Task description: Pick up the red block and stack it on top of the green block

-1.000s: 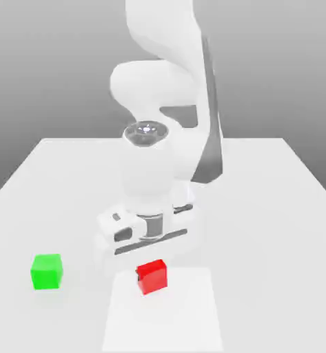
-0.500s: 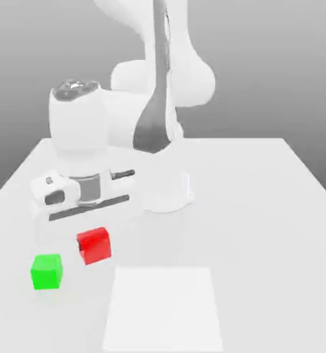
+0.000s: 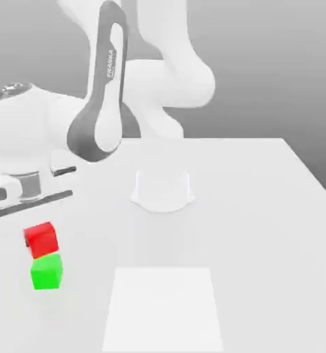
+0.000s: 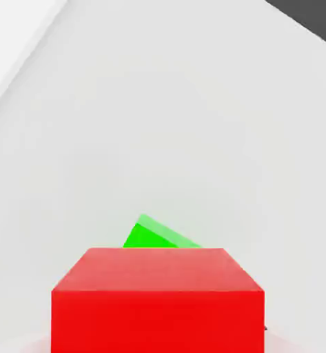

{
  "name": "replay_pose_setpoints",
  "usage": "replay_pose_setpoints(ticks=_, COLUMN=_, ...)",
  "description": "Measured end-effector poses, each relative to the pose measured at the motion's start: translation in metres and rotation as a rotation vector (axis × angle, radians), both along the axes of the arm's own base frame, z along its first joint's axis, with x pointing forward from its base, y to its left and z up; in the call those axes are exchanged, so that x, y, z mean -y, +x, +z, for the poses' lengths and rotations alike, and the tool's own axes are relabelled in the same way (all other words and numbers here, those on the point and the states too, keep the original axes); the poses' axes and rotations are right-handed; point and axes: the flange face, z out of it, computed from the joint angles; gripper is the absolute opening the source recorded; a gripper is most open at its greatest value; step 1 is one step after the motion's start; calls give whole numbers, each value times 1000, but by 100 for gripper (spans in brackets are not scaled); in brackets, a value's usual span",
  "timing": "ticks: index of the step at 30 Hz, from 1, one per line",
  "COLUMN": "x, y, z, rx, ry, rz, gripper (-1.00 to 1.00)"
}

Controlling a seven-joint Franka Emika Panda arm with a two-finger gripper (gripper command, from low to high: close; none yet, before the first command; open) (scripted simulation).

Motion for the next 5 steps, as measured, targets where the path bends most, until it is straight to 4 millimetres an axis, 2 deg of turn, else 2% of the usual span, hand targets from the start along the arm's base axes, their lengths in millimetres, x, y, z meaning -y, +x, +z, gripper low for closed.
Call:
replay_pose_setpoints(ticks=2, x=0, y=-3, z=-13, rx=-4, ry=-1, rz=-3, gripper=-100)
replay_pose_setpoints(ticks=3, x=0, y=-4, z=-17, rx=-6, ry=-1, rz=-4, gripper=100)
replay_pose_setpoints(ticks=5, x=0, y=-4, z=-17, rx=-6, ry=-1, rz=-4, gripper=100)
